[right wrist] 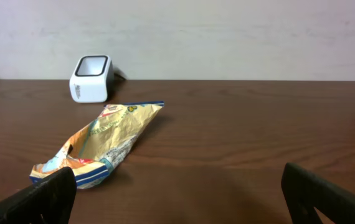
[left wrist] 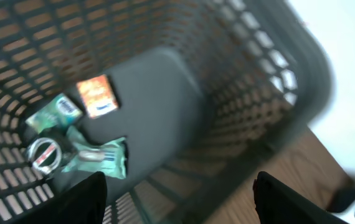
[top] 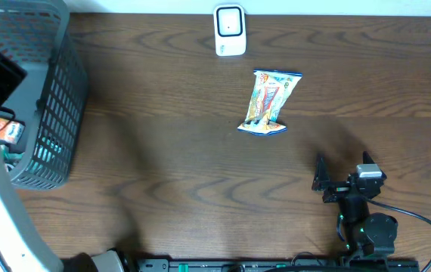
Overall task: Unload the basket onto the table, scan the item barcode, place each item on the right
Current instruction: 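Return the left gripper to the basket and grasp the green packet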
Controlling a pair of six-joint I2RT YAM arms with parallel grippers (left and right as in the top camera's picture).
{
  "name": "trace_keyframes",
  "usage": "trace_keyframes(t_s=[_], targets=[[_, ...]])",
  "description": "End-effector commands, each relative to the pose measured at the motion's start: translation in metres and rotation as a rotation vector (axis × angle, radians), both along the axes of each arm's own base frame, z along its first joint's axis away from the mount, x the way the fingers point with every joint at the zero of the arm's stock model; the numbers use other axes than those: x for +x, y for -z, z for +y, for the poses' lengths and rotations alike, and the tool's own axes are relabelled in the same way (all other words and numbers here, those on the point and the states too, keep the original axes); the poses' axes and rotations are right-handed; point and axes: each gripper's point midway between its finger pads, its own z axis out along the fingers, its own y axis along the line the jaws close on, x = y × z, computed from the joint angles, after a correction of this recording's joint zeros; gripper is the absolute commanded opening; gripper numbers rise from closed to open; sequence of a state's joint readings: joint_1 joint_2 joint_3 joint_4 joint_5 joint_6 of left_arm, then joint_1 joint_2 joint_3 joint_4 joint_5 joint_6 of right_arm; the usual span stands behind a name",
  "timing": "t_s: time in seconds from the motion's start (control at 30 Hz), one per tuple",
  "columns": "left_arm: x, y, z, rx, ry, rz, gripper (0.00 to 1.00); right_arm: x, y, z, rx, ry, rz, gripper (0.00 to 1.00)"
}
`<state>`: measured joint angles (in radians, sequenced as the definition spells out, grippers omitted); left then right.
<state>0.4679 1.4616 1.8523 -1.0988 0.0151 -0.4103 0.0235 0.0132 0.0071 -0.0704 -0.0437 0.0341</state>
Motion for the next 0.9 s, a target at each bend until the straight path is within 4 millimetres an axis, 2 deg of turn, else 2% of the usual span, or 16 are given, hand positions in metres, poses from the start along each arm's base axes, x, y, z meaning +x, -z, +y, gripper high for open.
trace_keyframes(t_s=[0.0, 0.1, 0.2, 0.23, 0.27, 0.4, 0.5, 0.63, 0.73, 0.87], targets=[[-0.011, 0.011, 0.033, -0.021, -0.193, 0.025, 0.74, 0.000, 0.002, -0.003, 0.009, 0.017, 0.006, 0.99], [-0.019, 0.026, 0.042, -0.084, -0.288, 0.053, 0.74, 0.000, 0.002, -0.003, 0.009, 0.017, 0.006, 0.99], [-0.021, 0.038, 0.042, -0.116, -0.304, 0.091, 0.75, 0.000, 0.002, -0.003, 0.009, 0.017, 0.006, 0.99], [-0.021, 0.042, 0.041, -0.122, -0.304, 0.107, 0.93, 0.000, 0.002, -0.003, 0.009, 0.017, 0.006, 0.99], [-0.023, 0.047, 0.039, -0.132, -0.302, 0.134, 0.96, 0.000, 0.002, -0.003, 0.009, 0.017, 0.006, 0.99], [-0.025, 0.067, 0.038, -0.138, -0.258, 0.237, 0.97, 0.000, 0.002, -0.003, 0.009, 0.017, 0.006, 0.99], [-0.024, 0.079, 0.048, -0.119, -0.276, 0.286, 0.96, 0.000, 0.002, -0.003, 0.009, 0.017, 0.006, 0.99], [-0.027, 0.096, 0.063, -0.179, -0.420, 0.291, 0.97, 0.000, 0.002, -0.003, 0.009, 0.017, 0.006, 0.99], [-0.029, 0.110, 0.065, -0.252, -0.526, 0.293, 0.97, 0.000, 0.002, -0.003, 0.009, 0.017, 0.006, 0.99], [-0.026, 0.120, 0.066, -0.288, -0.580, 0.293, 0.96, 0.000, 0.002, -0.003, 0.009, 0.017, 0.006, 0.99]])
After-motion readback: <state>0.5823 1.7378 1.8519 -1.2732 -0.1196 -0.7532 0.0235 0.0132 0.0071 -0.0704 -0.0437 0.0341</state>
